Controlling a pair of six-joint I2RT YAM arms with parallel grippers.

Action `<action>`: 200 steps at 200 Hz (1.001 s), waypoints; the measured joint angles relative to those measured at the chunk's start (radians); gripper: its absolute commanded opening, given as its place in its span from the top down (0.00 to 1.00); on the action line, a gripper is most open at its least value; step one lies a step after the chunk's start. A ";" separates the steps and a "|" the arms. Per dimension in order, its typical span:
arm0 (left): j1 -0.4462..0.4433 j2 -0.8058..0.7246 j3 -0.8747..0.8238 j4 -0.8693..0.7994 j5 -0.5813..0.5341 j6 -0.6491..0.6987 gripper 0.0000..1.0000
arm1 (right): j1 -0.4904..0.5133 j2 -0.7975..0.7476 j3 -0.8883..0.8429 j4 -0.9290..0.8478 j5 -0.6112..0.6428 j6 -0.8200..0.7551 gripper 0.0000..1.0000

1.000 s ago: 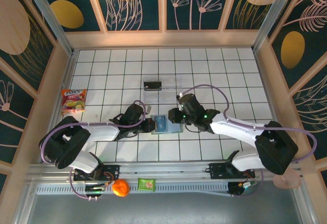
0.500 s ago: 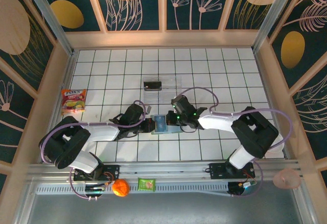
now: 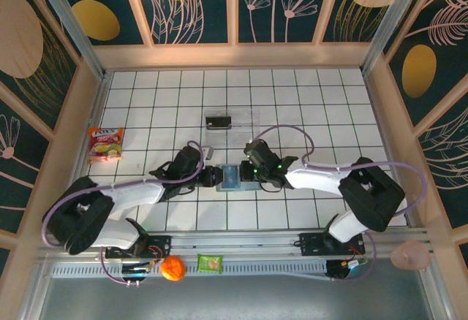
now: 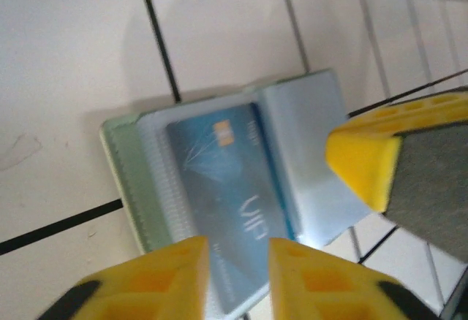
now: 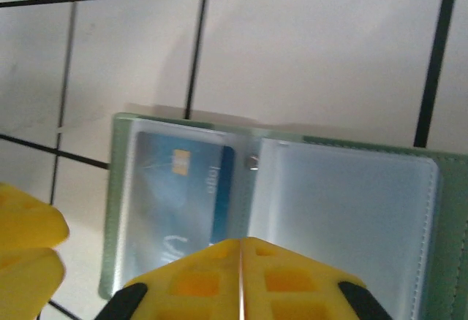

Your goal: Take the credit cards out of the card holder

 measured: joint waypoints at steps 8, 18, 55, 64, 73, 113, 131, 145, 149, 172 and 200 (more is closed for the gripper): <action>0.000 -0.032 0.005 -0.006 -0.006 0.002 0.60 | 0.002 -0.011 0.001 0.003 0.002 -0.012 0.80; 0.000 -0.065 0.013 -0.011 -0.014 0.010 0.54 | 0.005 -0.022 0.001 0.007 0.003 -0.023 0.77; 0.000 -0.119 0.044 -0.009 -0.070 0.039 0.43 | 0.005 -0.058 0.001 0.043 -0.018 -0.054 0.66; 0.000 -0.117 0.045 -0.007 -0.083 0.041 0.42 | 0.001 -0.061 0.001 0.057 -0.039 -0.056 0.65; 0.000 -0.108 0.045 -0.005 -0.094 0.042 0.42 | -0.006 -0.061 0.001 0.072 -0.067 -0.052 0.65; 0.000 -0.041 0.038 0.002 -0.121 0.040 0.45 | -0.047 -0.040 0.000 0.098 -0.161 -0.014 0.69; 0.000 -0.023 0.033 0.001 -0.131 0.039 0.47 | -0.050 -0.019 0.000 0.101 -0.177 0.011 0.69; 0.000 -0.011 0.031 0.001 -0.135 0.038 0.47 | -0.050 0.000 0.000 0.101 -0.188 0.029 0.69; 0.000 -0.008 0.031 0.001 -0.136 0.038 0.48 | -0.050 0.005 0.000 0.101 -0.190 0.032 0.69; 0.000 0.024 0.031 0.002 -0.143 0.042 0.52 | -0.050 0.032 0.000 0.101 -0.189 0.053 0.70; 0.000 0.074 0.032 0.004 -0.134 0.045 0.54 | -0.050 0.054 0.000 0.100 -0.189 0.066 0.72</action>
